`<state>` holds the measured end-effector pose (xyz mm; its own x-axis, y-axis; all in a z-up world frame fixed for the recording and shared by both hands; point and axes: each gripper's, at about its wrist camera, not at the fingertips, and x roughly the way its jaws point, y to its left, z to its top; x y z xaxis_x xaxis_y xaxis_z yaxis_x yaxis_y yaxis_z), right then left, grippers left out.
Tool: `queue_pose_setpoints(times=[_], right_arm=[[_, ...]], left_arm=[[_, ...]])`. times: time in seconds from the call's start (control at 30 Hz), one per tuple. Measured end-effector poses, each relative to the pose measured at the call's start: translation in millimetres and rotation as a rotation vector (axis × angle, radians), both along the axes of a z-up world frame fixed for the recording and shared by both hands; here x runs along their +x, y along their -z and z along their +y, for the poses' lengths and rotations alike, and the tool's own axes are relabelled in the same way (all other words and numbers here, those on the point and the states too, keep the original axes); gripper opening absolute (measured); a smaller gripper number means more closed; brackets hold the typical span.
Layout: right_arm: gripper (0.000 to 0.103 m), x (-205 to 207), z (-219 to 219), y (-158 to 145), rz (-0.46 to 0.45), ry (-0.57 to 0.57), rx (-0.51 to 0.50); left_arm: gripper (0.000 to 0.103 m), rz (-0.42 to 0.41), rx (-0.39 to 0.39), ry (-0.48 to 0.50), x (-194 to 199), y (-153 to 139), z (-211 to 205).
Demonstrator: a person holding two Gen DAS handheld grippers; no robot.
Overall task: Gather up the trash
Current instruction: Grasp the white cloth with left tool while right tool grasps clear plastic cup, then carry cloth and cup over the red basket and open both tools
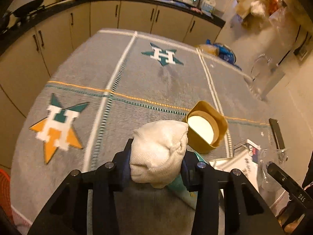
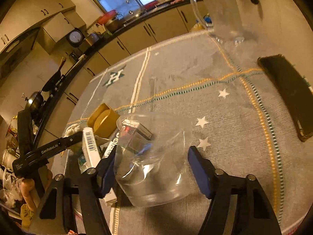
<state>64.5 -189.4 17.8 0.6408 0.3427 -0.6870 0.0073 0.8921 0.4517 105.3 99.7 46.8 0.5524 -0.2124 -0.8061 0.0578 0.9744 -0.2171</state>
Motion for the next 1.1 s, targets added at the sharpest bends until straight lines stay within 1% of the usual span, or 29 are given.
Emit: queue_pose_setpoints(times=[0.13, 0.23, 0.37, 0.47, 0.6, 0.73, 0.83, 0.93, 1.1], right_arm=[[0.065, -16, 0, -13, -0.042, 0.003, -0.016], [0.065, -31, -1, -21, -0.064, 0.006, -0.009], [0.065, -52, 0, -35, -0.088, 0.004, -0.005], [0.065, -66, 0, -47, -0.114, -0.005, -0.010], [0.065, -85, 14, -58, -0.145, -0.039, -0.016], [0.065, -98, 41, -68, -0.168, -0.101, -0.027], [0.065, -104, 68, -72, -0.181, -0.161, -0.038], [0.065, -108, 101, -74, -0.184, -0.229, -0.051], [0.065, -112, 162, -69, -0.176, -0.351, -0.068]], left_arm=[[0.040, -0.040, -0.002, -0.019, -26, -19, 9], [0.040, -0.069, -0.009, -0.030, -50, -34, 19], [0.040, -0.119, 0.002, -0.050, -84, -54, 37], [0.041, -0.152, 0.021, -0.072, -109, -69, 55], [0.041, -0.199, 0.076, -0.120, -144, -88, 84], [0.041, -0.218, 0.111, -0.167, -176, -102, 117], [0.041, -0.227, 0.119, -0.203, -197, -105, 141], [0.041, -0.230, 0.139, -0.249, -219, -100, 166], [0.041, -0.239, 0.224, -0.348, -249, -85, 208]])
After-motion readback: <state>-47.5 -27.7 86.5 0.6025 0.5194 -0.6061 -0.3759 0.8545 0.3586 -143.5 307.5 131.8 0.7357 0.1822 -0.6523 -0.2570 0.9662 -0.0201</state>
